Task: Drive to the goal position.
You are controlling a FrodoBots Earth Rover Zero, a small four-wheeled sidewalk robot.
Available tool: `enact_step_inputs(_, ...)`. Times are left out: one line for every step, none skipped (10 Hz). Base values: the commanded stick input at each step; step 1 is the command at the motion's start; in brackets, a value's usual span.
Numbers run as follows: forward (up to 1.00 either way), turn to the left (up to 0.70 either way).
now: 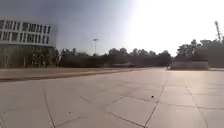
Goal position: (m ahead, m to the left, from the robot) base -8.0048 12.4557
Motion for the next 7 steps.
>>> enact_step_inputs(0.7,0.15)
enact_step_inputs(0.7,0.14)
enact_step_inputs(0.7,0.14)
enact_step_inputs(0.68,0.14)
enact_step_inputs(0.5,0.1)
enact_step_inputs(0.22,0.03)
enact_step_inputs(0.16,0.02)
